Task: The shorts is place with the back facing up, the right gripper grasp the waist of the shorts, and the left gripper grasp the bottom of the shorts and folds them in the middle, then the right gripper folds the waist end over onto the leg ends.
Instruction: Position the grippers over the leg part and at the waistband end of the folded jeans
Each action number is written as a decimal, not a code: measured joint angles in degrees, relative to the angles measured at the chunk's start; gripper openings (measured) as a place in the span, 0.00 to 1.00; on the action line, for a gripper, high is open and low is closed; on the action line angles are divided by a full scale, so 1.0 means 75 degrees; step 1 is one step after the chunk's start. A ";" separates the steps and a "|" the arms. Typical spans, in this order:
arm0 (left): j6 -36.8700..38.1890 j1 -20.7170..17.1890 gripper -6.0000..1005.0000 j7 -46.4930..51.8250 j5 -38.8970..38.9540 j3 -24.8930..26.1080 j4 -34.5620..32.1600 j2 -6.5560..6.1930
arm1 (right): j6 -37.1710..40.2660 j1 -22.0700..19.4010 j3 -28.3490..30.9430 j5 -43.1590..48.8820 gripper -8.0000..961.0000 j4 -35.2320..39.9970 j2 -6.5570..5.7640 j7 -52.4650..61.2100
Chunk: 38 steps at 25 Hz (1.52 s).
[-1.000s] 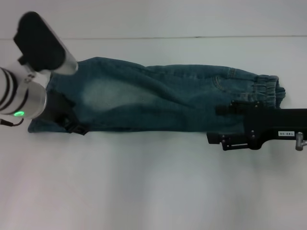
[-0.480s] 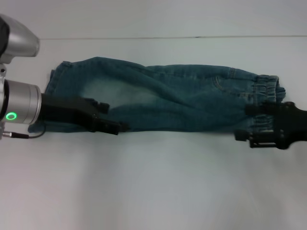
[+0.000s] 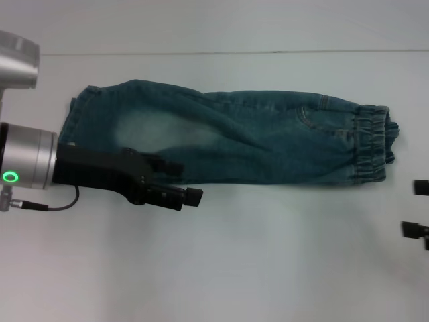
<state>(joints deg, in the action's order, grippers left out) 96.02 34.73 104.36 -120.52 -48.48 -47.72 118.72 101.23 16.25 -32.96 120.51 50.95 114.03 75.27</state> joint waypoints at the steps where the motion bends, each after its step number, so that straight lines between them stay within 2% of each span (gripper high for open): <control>1: 0.0023 0.0025 0.89 -0.0006 -0.0001 -0.0015 0.0052 0.0004 | -0.0021 -0.0101 0.0204 0.0037 0.95 0.0003 0.0001 -0.0119; 3: 0.0066 0.0060 0.89 -0.0009 0.0001 -0.0025 0.0120 0.0008 | -0.0069 -0.0283 0.0607 0.0085 0.95 -0.0001 0.0037 -0.0425; 7: 0.0135 0.0180 0.89 -0.0019 0.0011 0.0008 0.0208 0.0023 | -0.0422 -0.0575 0.1418 0.0093 0.95 -0.0118 0.0245 -0.1178; 10: 0.0087 0.0325 0.89 0.0020 0.0014 0.0027 0.0253 0.0037 | -0.0946 -0.0594 0.1656 0.0094 0.95 -0.0449 0.0367 -0.1599; 18: -0.0289 0.0713 0.89 0.0042 -0.0073 -0.0133 0.0498 0.0162 | -0.2077 0.0076 0.1589 0.0102 0.95 -0.1491 0.0388 -0.2027; 26: -0.0542 0.0741 0.89 0.0042 -0.0067 -0.0295 0.0626 0.0205 | -0.3095 0.0878 0.1369 0.0584 0.94 -0.2094 0.0395 -0.1956; 32: -0.0560 0.0683 0.89 0.0043 -0.0007 -0.0246 0.0633 0.0241 | -0.3427 0.1264 0.1235 0.0895 0.94 -0.2513 0.0383 -0.2063; 38: -0.0655 0.0678 0.89 0.0018 -0.0001 -0.0229 0.0626 0.0293 | -0.3472 0.1397 0.1092 0.0922 0.94 -0.2667 0.0409 -0.2466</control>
<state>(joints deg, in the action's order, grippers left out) 91.10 39.81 104.49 -120.52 -50.19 -43.03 120.92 75.19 26.74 -24.77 127.42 30.95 117.10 56.78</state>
